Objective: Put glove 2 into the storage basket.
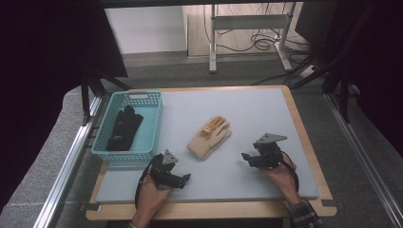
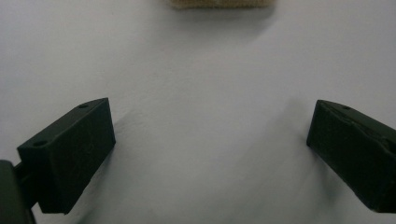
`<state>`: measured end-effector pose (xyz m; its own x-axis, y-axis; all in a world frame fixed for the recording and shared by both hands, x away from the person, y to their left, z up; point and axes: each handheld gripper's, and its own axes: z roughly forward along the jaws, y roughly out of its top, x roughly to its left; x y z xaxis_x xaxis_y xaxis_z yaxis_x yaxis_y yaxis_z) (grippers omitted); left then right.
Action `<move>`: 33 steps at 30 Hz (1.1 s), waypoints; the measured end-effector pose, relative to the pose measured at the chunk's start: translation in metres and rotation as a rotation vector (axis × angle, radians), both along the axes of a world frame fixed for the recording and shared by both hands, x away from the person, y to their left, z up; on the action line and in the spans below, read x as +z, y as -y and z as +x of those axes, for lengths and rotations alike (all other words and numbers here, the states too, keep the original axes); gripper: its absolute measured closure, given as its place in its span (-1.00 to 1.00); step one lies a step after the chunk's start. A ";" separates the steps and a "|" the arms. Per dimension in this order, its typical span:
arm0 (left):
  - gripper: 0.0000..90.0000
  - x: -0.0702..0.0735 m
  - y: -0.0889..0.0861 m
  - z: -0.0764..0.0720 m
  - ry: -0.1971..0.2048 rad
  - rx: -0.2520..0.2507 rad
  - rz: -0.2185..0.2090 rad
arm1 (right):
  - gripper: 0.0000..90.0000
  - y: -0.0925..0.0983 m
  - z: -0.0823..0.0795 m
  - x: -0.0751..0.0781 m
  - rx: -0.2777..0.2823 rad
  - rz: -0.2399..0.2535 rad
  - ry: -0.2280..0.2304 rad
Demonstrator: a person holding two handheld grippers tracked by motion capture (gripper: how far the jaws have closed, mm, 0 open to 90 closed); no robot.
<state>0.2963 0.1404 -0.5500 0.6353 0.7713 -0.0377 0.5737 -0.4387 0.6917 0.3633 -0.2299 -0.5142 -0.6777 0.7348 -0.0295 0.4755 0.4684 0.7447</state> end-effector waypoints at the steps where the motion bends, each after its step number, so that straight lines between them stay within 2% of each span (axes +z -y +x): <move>1: -0.98 0.000 0.000 0.000 0.000 0.000 0.000 | -0.33 0.000 0.000 0.000 0.000 0.000 0.000; 6: -0.97 0.000 0.000 0.000 -0.003 0.000 0.001 | -0.45 0.016 -0.004 -0.008 -0.037 -0.017 0.001; 11: -0.97 0.000 0.000 0.000 -0.003 0.001 0.001 | -0.51 0.023 -0.006 -0.015 -0.059 -0.035 -0.002; 12: -0.96 0.000 0.000 0.000 -0.005 0.004 -0.002 | -0.52 0.027 -0.005 -0.015 -0.064 -0.016 -0.009; 18: -0.91 0.000 -0.001 0.000 0.000 0.016 -0.017 | -0.55 0.026 -0.006 -0.016 -0.058 -0.034 0.005; 24: -0.92 0.001 -0.001 0.000 -0.001 0.017 -0.012 | -0.58 0.026 -0.006 -0.017 -0.064 -0.028 0.000; 30: -0.90 0.005 0.001 0.003 -0.029 0.022 0.004 | -0.59 0.026 -0.006 -0.017 -0.066 -0.028 0.001; 33: -0.88 0.007 0.001 0.006 -0.035 0.023 -0.009 | -0.59 0.026 -0.006 -0.017 -0.066 -0.028 0.001</move>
<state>0.3022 0.1393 -0.5432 0.6153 0.7854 -0.0665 0.6074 -0.4186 0.6752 0.3572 -0.2562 -0.5314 -0.6276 0.7769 -0.0516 0.5052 0.4568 0.7322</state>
